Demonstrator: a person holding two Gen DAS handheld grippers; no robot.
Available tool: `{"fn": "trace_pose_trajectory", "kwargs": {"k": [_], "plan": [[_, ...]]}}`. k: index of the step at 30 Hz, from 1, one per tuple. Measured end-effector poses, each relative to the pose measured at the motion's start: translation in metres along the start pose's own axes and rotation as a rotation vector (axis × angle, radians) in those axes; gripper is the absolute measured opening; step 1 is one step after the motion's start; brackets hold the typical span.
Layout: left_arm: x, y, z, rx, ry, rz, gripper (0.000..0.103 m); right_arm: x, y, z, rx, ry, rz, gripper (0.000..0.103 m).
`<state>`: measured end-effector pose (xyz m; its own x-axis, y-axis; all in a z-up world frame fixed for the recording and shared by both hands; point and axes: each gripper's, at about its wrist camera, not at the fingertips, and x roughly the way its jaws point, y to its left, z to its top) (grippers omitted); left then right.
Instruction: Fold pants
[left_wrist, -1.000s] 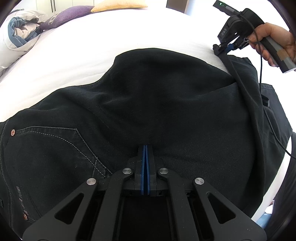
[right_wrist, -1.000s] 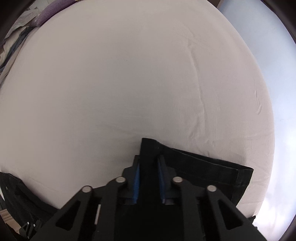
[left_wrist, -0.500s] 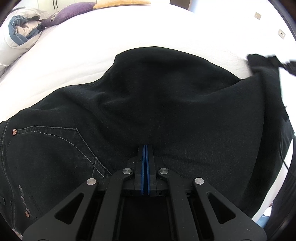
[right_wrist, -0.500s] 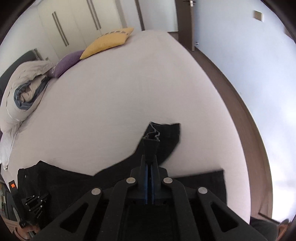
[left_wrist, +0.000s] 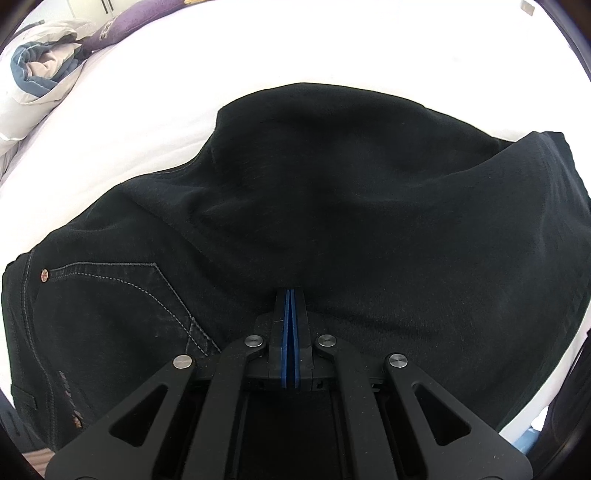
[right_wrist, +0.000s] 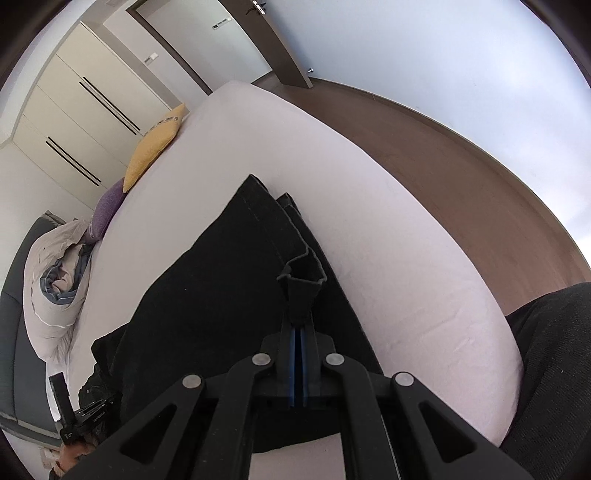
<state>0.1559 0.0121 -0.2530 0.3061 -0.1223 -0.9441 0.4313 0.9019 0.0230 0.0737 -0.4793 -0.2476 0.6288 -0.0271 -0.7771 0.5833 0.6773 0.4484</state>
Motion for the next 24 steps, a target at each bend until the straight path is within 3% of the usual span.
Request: {"fn": "trace_pose_trajectory", "kwargs": {"k": [4,10,16,19,22,24], "plan": [[0.003,-0.008,0.009,0.026,0.031,0.020,0.000,-0.019,-0.006,-0.011,0.035,0.011,0.043,0.002],[0.005,-0.018,0.015,0.045,0.049,0.044,0.001,-0.011,-0.028,-0.043,0.081,0.074,0.050,0.000],[0.006,-0.023,0.021,0.045,0.062,0.042,0.001,-0.025,-0.020,-0.031,0.079,0.031,0.083,0.002],[0.001,-0.020,0.027,0.048,0.070,0.022,0.001,-0.014,-0.035,-0.035,0.160,0.077,0.101,0.001],[-0.007,-0.019,0.029,0.062,0.056,0.020,0.001,-0.019,-0.036,-0.031,0.160,0.088,0.121,0.007],[-0.013,-0.021,0.026,0.076,0.034,0.050,0.001,-0.029,-0.038,-0.027,0.164,0.068,0.079,0.021]]}}
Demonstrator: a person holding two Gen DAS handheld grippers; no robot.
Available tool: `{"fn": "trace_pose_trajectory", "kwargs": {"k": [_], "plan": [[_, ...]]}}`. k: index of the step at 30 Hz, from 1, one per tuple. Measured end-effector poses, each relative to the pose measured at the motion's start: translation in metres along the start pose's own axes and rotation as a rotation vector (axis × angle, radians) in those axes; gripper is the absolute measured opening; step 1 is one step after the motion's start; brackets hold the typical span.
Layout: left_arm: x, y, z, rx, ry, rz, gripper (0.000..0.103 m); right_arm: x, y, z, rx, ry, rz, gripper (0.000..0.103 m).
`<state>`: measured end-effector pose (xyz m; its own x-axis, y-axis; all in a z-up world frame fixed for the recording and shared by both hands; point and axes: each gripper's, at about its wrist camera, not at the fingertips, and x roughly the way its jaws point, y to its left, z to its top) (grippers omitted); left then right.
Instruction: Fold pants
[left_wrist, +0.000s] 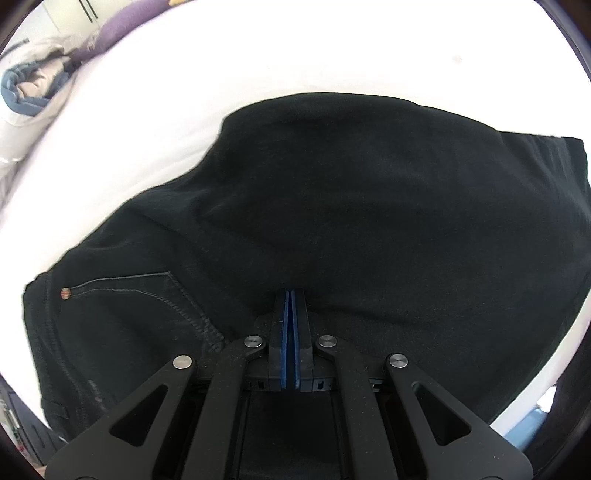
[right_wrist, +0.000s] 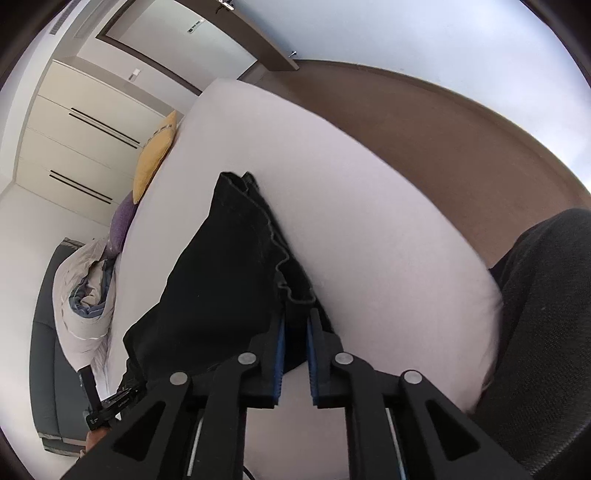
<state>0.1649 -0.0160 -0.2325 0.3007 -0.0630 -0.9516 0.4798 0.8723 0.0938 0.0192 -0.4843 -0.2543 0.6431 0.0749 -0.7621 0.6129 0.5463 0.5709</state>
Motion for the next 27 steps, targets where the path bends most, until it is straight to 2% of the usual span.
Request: {"fn": "trace_pose_trajectory", "kwargs": {"k": [1,4,6,8,10,12,14,17,19,20,23,26,27], "plan": [[-0.002,0.003,-0.003,0.002,-0.017,0.005,0.001,-0.005,-0.003,0.002,0.016,-0.008,-0.020,0.024],[-0.022,0.004,-0.007,-0.030,-0.083,-0.018,0.001,-0.022,-0.018,0.005,0.069,-0.020,-0.077,0.024],[-0.034,0.000,-0.011,-0.038,-0.120,-0.040,0.001,-0.033,-0.016,0.006,0.039,-0.035,-0.070,0.024],[-0.043,-0.008,-0.017,-0.027,-0.144,-0.073,0.001,-0.038,0.000,0.006,-0.025,-0.034,-0.020,0.024],[-0.044,-0.021,-0.020,0.000,-0.143,-0.096,0.001,-0.033,0.028,0.007,-0.091,-0.008,0.079,0.024],[-0.036,-0.032,-0.022,0.031,-0.115,-0.097,0.001,-0.023,0.053,0.009,-0.157,0.021,0.154,0.024],[-0.018,-0.037,-0.026,0.044,-0.070,-0.090,0.001,0.001,0.078,0.008,-0.231,0.091,0.180,0.024],[-0.005,-0.028,-0.031,-0.002,-0.059,-0.121,0.001,0.039,0.078,0.001,-0.215,0.216,0.128,0.024],[-0.004,-0.018,-0.032,-0.045,-0.048,-0.153,0.001,0.056,0.059,-0.007,-0.178,0.264,0.045,0.013],[-0.003,-0.016,-0.033,-0.045,-0.046,-0.156,0.001,0.057,0.047,-0.011,-0.165,0.265,0.054,0.000],[-0.001,-0.014,-0.036,-0.028,-0.044,-0.150,0.001,0.046,0.029,-0.016,-0.171,0.264,0.047,0.000],[0.003,-0.007,-0.043,-0.042,-0.045,-0.159,0.001,0.032,0.029,-0.018,-0.241,0.264,-0.048,0.000],[0.003,-0.012,-0.042,-0.046,-0.045,-0.159,0.001,0.028,0.036,-0.017,-0.269,0.255,-0.075,0.005]]}}
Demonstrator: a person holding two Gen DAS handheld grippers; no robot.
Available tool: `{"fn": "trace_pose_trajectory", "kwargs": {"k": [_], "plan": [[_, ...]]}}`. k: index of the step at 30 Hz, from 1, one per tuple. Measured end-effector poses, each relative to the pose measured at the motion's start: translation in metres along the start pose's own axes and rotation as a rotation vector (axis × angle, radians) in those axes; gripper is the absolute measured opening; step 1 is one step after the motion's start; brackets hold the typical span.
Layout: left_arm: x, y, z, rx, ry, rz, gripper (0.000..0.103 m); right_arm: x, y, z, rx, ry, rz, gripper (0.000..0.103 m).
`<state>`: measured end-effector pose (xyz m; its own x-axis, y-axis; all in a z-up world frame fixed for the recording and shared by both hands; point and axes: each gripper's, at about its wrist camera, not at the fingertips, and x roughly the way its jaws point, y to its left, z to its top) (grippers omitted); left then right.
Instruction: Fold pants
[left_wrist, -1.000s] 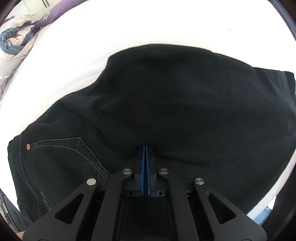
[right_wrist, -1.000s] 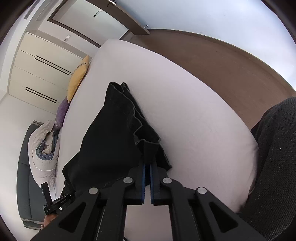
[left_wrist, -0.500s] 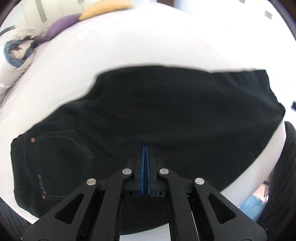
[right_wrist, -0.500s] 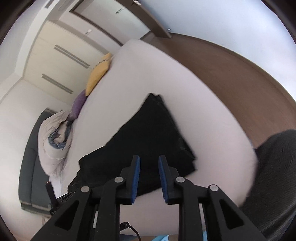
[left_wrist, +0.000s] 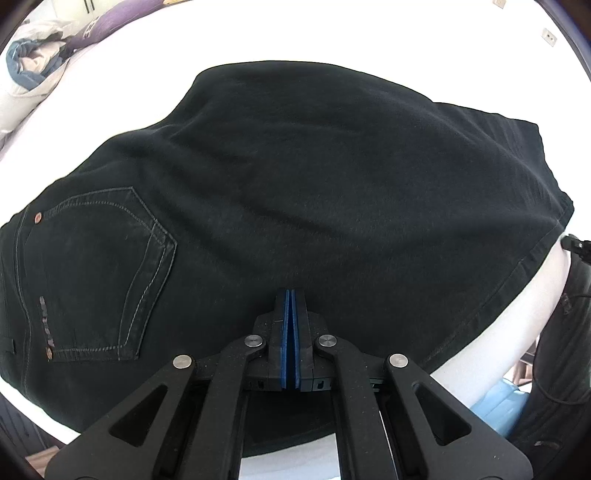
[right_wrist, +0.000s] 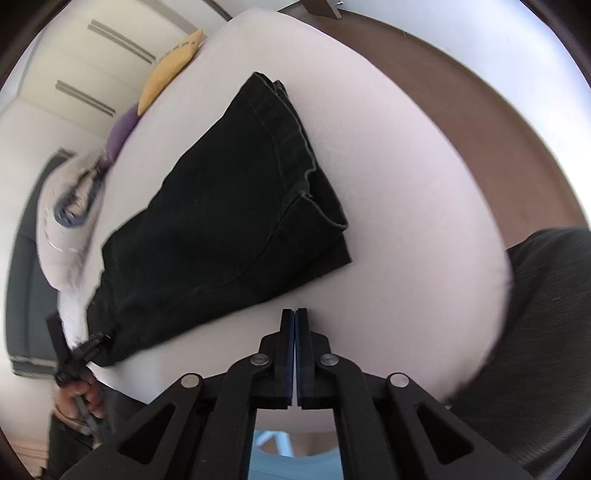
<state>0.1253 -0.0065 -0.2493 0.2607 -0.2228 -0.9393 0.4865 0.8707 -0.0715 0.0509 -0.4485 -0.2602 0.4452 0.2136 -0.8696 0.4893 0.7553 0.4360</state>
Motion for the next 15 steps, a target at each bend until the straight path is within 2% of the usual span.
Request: {"fn": "trace_pose_trajectory", "kwargs": {"k": [2,5,8,9,11,13,14,15], "plan": [[0.001,0.000,-0.004,0.012,0.002,0.006,0.001,-0.013,0.022,0.006,-0.064,-0.046,-0.001,0.008],[0.001,0.003,-0.006,0.026,0.013,0.011,0.001,-0.022,0.074,0.017,-0.196,-0.086,0.145,0.009],[0.006,0.007,-0.006,0.027,0.024,0.008,0.001,0.002,0.133,0.015,-0.348,-0.050,0.292,0.031],[0.006,0.008,-0.007,0.030,0.027,0.010,0.001,0.016,0.146,0.014,-0.382,-0.023,0.316,0.032],[0.005,0.009,-0.009,0.043,0.030,0.029,0.001,0.050,0.160,0.008,-0.415,0.036,0.297,0.032],[0.005,0.015,-0.015,0.059,0.032,0.055,0.001,0.091,0.155,0.000,-0.381,0.162,0.235,0.032],[0.004,0.016,-0.015,0.060,0.031,0.063,0.001,0.105,0.147,-0.005,-0.348,0.206,0.214,0.027],[0.001,0.018,-0.015,0.056,0.029,0.083,0.001,0.103,0.141,-0.010,-0.327,0.156,0.246,0.026]]}}
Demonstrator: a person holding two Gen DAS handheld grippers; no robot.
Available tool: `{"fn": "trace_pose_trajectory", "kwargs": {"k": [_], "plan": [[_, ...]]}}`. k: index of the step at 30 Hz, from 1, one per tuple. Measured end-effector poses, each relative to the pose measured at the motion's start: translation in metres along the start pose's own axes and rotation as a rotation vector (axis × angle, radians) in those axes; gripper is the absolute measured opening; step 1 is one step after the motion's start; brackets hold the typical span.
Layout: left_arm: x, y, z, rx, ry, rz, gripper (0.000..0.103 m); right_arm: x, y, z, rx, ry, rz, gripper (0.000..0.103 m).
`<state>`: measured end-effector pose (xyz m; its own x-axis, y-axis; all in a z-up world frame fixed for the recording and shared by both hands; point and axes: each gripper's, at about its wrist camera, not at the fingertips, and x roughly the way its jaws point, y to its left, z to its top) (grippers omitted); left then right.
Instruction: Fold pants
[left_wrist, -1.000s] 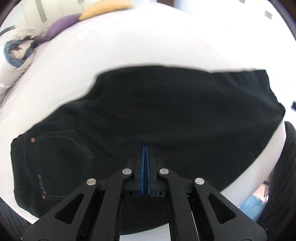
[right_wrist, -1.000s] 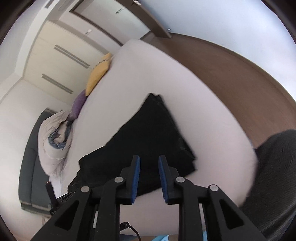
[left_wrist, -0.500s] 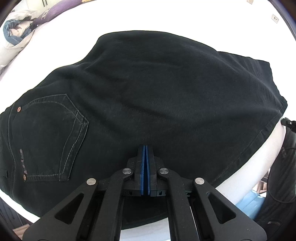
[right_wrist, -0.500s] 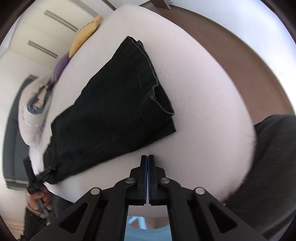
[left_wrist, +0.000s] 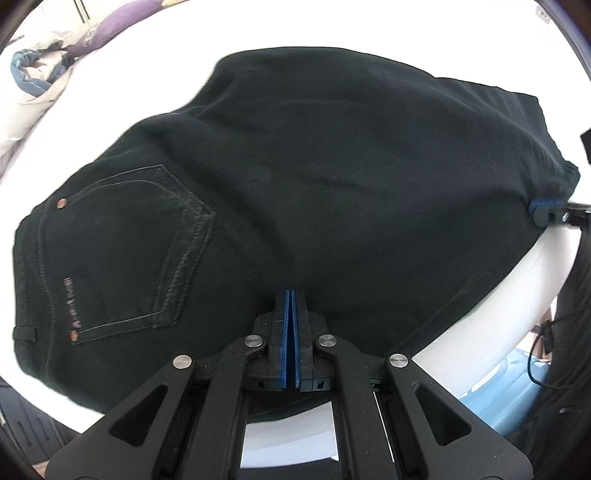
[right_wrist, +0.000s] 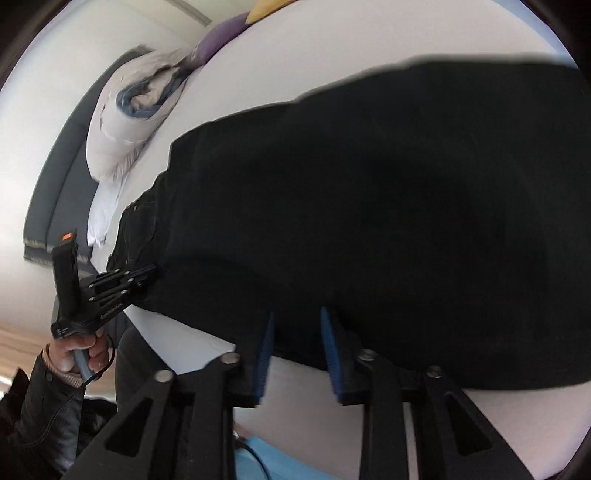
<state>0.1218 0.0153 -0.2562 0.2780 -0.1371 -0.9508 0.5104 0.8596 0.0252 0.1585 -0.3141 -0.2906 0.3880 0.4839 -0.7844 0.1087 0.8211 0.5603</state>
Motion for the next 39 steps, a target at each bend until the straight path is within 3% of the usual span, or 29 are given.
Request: {"fn": "trace_pose_trajectory", "kwargs": {"k": [2,5,7,9,11,14,17,19,21,23,24,25,28,31,34,36,38,39], "plan": [[-0.009,-0.004,0.005,-0.001,-0.027,0.034,0.001,-0.008,-0.001,-0.010,-0.010,-0.017,0.027,0.026],[-0.027,-0.031,0.028,-0.010,-0.128,-0.066,0.001,-0.012,-0.007,-0.021,-0.010,-0.014,0.042,0.026],[-0.028,-0.060,0.042,0.040,-0.159,-0.122,0.001,-0.011,-0.006,-0.023,-0.002,-0.015,0.047,0.026],[-0.016,-0.083,0.048,0.106,-0.140,-0.138,0.001,-0.014,-0.008,-0.022,-0.008,-0.004,0.038,0.026],[0.010,-0.103,0.046,0.171,-0.068,-0.117,0.001,-0.018,-0.006,-0.023,-0.021,0.016,0.028,0.026],[0.021,-0.088,0.037,0.137,-0.092,-0.136,0.001,-0.033,-0.005,-0.022,-0.029,0.021,0.024,0.028],[0.022,-0.067,0.031,0.073,-0.079,-0.191,0.001,-0.056,0.013,-0.006,-0.085,-0.062,0.098,0.029],[0.017,-0.061,0.027,0.083,-0.069,-0.187,0.001,-0.058,0.021,0.006,-0.117,-0.090,0.135,0.037],[0.012,-0.053,0.026,0.086,-0.055,-0.183,0.001,-0.046,0.019,0.015,-0.129,-0.075,0.105,0.051],[-0.012,-0.035,0.031,0.058,-0.094,-0.164,0.001,-0.021,0.001,0.015,-0.080,0.015,0.009,0.046],[-0.021,-0.025,0.037,0.029,-0.125,-0.167,0.001,-0.011,-0.011,0.011,-0.048,0.042,-0.019,0.032],[-0.032,-0.005,0.051,-0.031,-0.169,-0.181,0.001,-0.016,-0.017,0.008,-0.033,0.003,-0.004,0.030],[-0.039,0.034,0.096,-0.133,-0.227,-0.196,0.001,-0.027,-0.022,0.004,-0.009,-0.008,0.026,0.030],[-0.008,0.041,0.145,-0.091,-0.177,-0.181,0.001,-0.033,-0.015,0.003,-0.037,-0.010,0.007,0.030],[0.037,0.035,0.189,-0.039,-0.097,-0.220,0.001,-0.032,-0.011,0.007,-0.040,-0.017,0.004,0.030],[0.067,0.034,0.209,-0.016,-0.059,-0.164,0.001,-0.038,-0.014,0.009,-0.044,-0.020,0.020,0.030],[0.088,0.043,0.220,-0.057,-0.046,-0.143,0.001,-0.047,-0.011,0.011,-0.053,-0.020,0.023,0.030],[0.095,0.054,0.225,-0.113,-0.057,-0.178,0.001,-0.050,-0.006,0.013,-0.057,-0.025,0.038,0.030]]}}
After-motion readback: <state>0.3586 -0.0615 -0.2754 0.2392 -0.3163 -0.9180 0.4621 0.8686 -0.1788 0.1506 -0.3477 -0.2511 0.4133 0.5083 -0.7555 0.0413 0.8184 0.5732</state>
